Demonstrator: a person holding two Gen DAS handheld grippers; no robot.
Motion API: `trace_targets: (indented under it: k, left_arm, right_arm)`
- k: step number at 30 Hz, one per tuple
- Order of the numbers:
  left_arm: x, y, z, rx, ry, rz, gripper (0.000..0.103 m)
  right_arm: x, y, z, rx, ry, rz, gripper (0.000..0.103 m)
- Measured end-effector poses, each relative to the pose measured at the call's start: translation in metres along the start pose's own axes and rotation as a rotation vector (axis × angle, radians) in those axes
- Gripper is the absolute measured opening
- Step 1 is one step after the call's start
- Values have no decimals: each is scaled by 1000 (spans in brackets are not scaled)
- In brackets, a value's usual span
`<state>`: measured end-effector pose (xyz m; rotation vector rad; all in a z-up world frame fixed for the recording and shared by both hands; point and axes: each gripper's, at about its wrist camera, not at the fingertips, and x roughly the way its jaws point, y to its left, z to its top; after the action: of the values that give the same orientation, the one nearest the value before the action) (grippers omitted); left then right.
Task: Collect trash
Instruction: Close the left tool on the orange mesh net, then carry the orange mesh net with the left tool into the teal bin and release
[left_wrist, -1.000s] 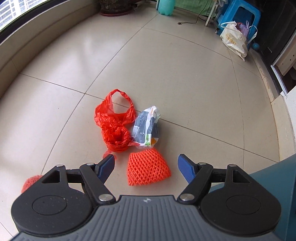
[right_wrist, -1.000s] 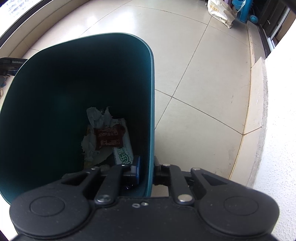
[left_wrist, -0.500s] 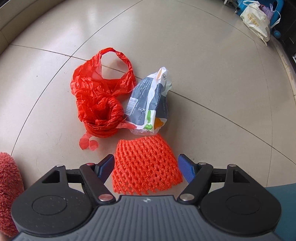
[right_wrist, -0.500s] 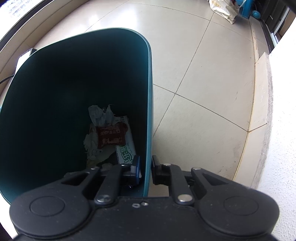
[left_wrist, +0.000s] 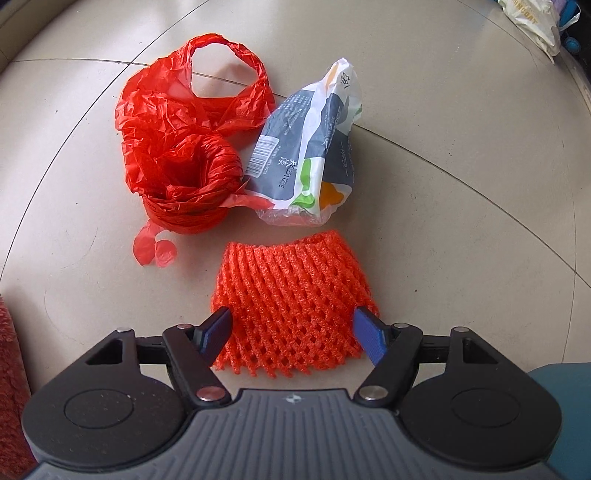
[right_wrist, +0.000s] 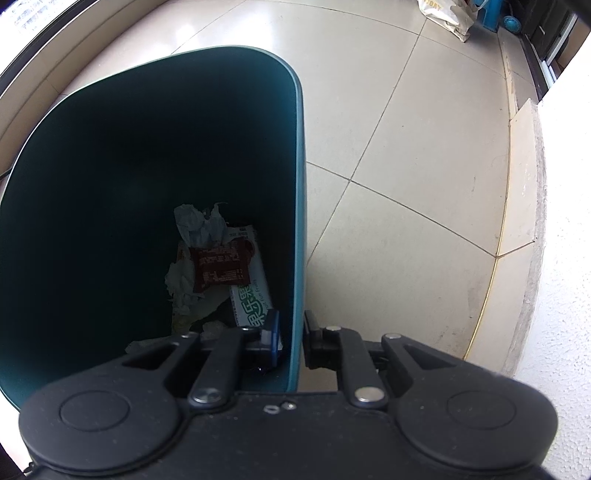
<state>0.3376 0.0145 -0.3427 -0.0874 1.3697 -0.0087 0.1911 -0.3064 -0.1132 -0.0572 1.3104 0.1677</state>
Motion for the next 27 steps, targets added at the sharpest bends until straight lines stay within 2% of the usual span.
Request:
trace_targets:
  k: [3, 5, 6, 7, 8, 13, 17, 27]
  left_arm:
    - [-1, 0, -2, 7, -2, 18, 49]
    - [-3, 1, -2, 12, -8, 19, 33]
    - [-4, 2, -1, 10, -8, 21, 28]
    - [-6, 3, -1, 6, -10, 19, 15]
    - [-8, 5, -1, 0, -11, 15, 11]
    - [-25, 16, 1, 15, -39, 54, 10]
    - [-50, 26, 0, 3, -57, 44, 10]
    - [-160, 13, -4, 119, -158, 15, 10]
  right_arm:
    - [2, 4, -3, -4, 0, -5, 14]
    - [3, 5, -3, -5, 0, -6, 14]
    - [3, 5, -3, -5, 0, -6, 14]
    - [3, 5, -3, -5, 0, -6, 14]
    - [3, 5, -3, -4, 0, -6, 14]
    - [4, 6, -3, 0, -5, -6, 13]
    - [3, 3, -6, 5, -12, -9, 11]
    - [3, 7, -10, 8, -22, -25, 9]
